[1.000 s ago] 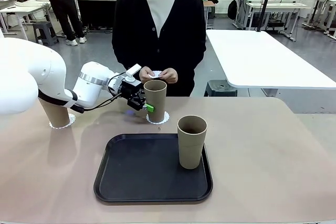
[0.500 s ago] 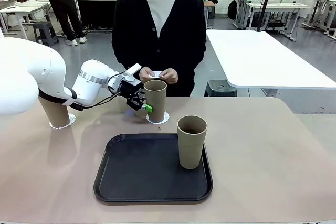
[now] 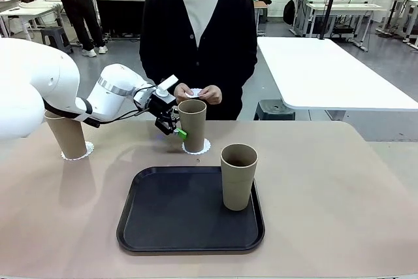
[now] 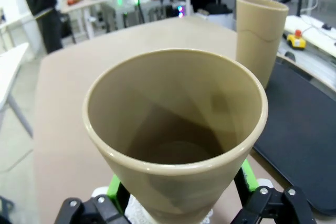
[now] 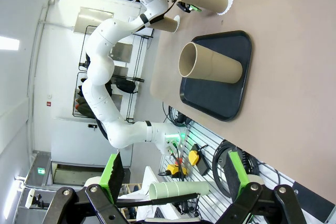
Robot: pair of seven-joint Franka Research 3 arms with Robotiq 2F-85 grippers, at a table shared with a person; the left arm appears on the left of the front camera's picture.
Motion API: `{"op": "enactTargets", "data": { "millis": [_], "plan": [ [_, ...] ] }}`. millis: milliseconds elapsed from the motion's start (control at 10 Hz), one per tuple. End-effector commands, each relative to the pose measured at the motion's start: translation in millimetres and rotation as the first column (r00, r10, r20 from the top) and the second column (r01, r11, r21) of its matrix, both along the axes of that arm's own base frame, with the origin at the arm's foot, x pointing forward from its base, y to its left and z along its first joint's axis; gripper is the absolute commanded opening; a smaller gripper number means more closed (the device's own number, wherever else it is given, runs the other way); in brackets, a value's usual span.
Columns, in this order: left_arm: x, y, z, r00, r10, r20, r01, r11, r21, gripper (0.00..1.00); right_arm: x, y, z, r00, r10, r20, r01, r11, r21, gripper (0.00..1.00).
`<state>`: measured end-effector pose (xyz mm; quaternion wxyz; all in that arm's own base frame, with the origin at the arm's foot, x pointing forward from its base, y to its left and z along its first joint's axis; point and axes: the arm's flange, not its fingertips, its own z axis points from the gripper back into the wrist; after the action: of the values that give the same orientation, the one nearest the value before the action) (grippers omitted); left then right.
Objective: Place coasters on the table and set cups on them.
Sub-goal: Take one Reusable plastic cup from the Flat Tray and place it on a coaster set by the human.
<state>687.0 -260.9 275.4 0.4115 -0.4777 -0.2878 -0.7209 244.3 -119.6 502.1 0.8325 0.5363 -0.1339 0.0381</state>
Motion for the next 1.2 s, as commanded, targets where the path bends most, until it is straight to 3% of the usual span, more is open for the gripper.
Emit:
{"op": "enactTargets", "data": {
  "millis": [0, 800, 1100],
  "plan": [
    [-11, 1, 7, 0.998, 0.012, 0.059, -0.015, 0.999, 0.047, 1.0, 1, 0, 0, 1.0, 0.005, 0.006, -0.005, 1.0, 0.013, 1.0],
    [-3, 1, 17, 0.979, 0.013, 0.205, -0.05, 0.983, 0.177, 1.0, 1, 0, 0, 1.0, 0.005, 0.006, -0.005, 1.0, 0.013, 1.0],
    [-8, 9, 35, 0.964, -0.004, 0.266, -0.079, 0.951, 0.299, 1.0, 1, 0, 0, 1.0, 0.005, 0.006, -0.005, 1.0, 0.013, 1.0]
  ]
}}
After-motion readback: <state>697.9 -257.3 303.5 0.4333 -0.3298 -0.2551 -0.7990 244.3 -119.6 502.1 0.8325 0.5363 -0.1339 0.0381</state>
